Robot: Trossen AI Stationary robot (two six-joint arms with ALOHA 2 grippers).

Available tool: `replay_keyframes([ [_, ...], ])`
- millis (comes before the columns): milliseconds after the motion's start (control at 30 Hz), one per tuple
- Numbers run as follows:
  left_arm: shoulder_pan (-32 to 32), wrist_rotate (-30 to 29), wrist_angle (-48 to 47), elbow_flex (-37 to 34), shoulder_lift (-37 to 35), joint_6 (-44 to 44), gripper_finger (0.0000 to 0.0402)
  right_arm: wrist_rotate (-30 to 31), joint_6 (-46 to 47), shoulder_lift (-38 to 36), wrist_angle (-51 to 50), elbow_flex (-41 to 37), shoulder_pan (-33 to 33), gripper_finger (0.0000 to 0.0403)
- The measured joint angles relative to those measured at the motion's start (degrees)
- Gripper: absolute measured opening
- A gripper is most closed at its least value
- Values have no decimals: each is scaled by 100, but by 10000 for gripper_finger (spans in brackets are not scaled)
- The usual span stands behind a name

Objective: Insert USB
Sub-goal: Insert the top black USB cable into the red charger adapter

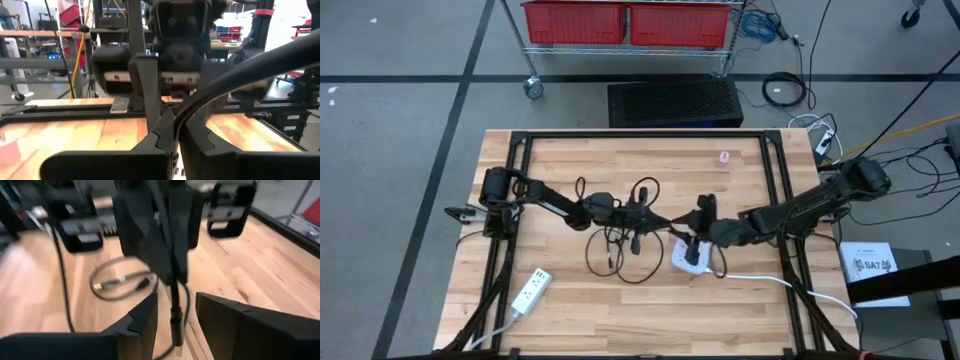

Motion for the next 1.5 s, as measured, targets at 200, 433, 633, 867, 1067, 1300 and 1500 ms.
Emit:
replay_keyframes([
  [200,-7,-9,7,58,0,98,15,21,-8,425,-888,666,-4,116],
  [433,-7,-15,14,57,0,100,15,40,52,373,-1283,764,0,20],
  [633,-7,-13,-47,59,0,39,15,21,59,364,-1326,764,27,9],
  [867,-10,39,-154,66,-14,-205,40,651,-108,360,-1638,764,490,3],
  [1067,-9,57,-80,63,-162,-154,47,1332,371,356,-1774,652,935,2],
  [1300,0,276,-101,63,-382,-10,49,2114,1080,349,-1479,223,1391,1],
  [1500,0,337,-61,61,-431,-18,50,2282,1150,351,-60,-496,1580,1],
])
